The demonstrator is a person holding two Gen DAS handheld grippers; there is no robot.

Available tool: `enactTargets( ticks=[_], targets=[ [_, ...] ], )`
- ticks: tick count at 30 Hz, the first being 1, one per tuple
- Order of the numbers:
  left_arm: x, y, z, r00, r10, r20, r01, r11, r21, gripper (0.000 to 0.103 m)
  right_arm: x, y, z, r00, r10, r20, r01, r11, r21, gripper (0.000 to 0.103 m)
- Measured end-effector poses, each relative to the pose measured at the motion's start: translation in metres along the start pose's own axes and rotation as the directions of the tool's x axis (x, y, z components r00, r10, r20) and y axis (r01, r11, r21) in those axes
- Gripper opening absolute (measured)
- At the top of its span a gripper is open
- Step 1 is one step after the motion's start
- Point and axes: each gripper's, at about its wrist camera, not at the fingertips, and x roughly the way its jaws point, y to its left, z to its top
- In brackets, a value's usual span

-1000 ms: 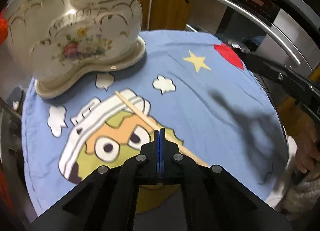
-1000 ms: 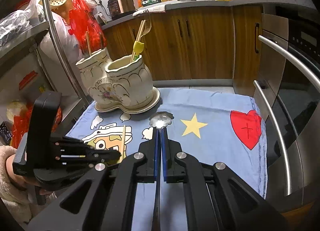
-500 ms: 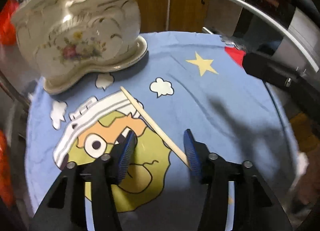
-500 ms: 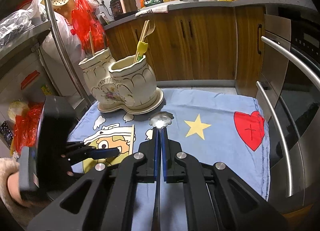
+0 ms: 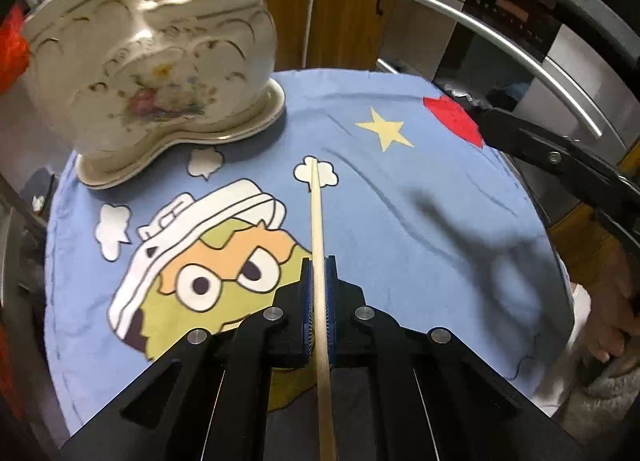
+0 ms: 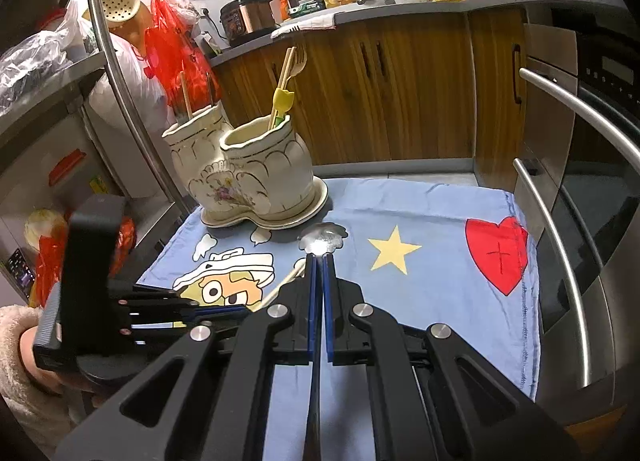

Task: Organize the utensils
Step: 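Carry the spoon with the right tool while the left carries the chopstick to the holder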

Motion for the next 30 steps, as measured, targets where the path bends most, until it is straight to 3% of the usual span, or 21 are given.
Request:
enactTargets(
  ticks=[9,14,16,21,26,28,30],
  targets=[
    [-0.058,0.014,0.006,0.987,-0.058,0.149,0.06,0.998,-0.008,0.006,-0.002,0.011,0.02,0.998,0.017,0.054,-0.017,1.0,-0.007,0.003],
    [-0.097,0.04,0.022,0.962,-0.057,0.268,0.065,0.998,-0.021,0.006,0.0,0.019,0.048,0.995,0.028,0.094,-0.027,1.0,-0.013,0.003],
    [-0.114,0.049,0.034,0.94,-0.051,0.337,0.062,0.998,-0.021,0.006,-0.001,0.025,0.063,0.99,0.044,0.13,-0.041,0.999,-0.027,0.003],
    [-0.152,0.078,0.065,0.862,-0.033,0.506,0.057,0.998,-0.034,0.006,0.006,0.033,0.1,0.97,0.083,0.227,-0.076,0.996,-0.037,0.003],
    [-0.164,0.108,0.1,0.799,0.043,0.6,-0.004,0.998,-0.066,0.006,0.025,0.038,0.138,0.956,0.097,0.277,-0.088,0.995,-0.042,0.003],
    [-0.163,0.119,0.114,0.767,0.041,0.641,0.008,0.997,-0.073,0.006,0.035,0.042,0.153,0.949,0.104,0.298,-0.093,0.994,-0.049,0.003],
    [-0.159,0.126,0.126,0.748,0.055,0.662,0.0,0.997,-0.082,0.006,0.045,0.045,0.165,0.941,0.118,0.316,-0.108,0.993,-0.05,0.003]
  ],
)
